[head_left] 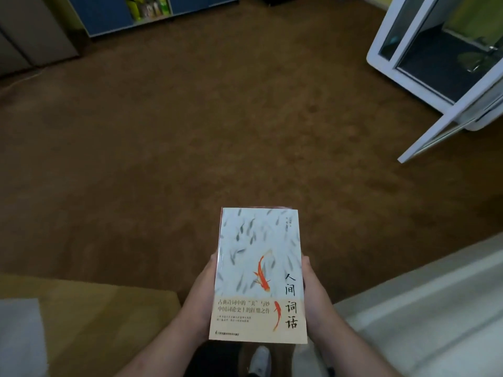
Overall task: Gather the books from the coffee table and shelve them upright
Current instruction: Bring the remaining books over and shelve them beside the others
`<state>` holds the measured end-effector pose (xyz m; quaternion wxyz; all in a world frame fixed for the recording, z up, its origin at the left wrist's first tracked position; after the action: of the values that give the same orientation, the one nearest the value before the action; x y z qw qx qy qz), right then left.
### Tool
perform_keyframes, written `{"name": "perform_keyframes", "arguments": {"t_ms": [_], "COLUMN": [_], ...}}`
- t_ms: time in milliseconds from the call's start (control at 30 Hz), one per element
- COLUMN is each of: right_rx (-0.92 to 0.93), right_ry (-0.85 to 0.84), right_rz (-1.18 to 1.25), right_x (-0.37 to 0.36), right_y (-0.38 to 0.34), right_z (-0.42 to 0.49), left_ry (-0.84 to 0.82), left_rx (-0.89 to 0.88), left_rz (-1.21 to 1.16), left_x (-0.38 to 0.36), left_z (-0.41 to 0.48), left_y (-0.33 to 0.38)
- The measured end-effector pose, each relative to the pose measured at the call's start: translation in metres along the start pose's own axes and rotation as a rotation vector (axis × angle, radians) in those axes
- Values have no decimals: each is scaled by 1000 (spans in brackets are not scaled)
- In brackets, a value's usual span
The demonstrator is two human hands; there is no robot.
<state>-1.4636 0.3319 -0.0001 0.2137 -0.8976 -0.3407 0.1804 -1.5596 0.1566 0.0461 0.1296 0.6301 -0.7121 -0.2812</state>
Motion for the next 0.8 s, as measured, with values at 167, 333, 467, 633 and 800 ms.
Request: {"name": "perform_keyframes", "arguments": {"t_ms": [167, 333, 467, 633, 800], "right_rx": [-9, -9, -33, -20, -60], "right_ry": [22, 14, -17, -99, -211], "right_rz": [-10, -20, -28, -50, -108], "right_x": [-35, -91, -148, -233, -303], "right_y": [-50, -109, -156, -211, -261], "right_z": [45, 109, 150, 183, 219], "left_ry": [4, 24, 38, 71, 158], "left_rx": [92, 103, 128, 82, 90], "left_rz": [-84, -70, -127, -171, -272], "left_x": [-10, -10, 3, 29, 50], "left_z": [49, 107, 146, 181, 206], "left_y": [55, 139, 212, 286, 338]}}
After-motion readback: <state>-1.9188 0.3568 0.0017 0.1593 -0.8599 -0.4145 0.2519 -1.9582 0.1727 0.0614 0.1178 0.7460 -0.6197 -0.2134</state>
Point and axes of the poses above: each hand's wrist, its own z-axis towards the middle knuckle, its own x-axis out of the back of the hand, y = z × x, the point moved 2 cm from there along z, towards the middle knuckle, and after that the axes turned 12 degrees about y, right-handed, at the moved point
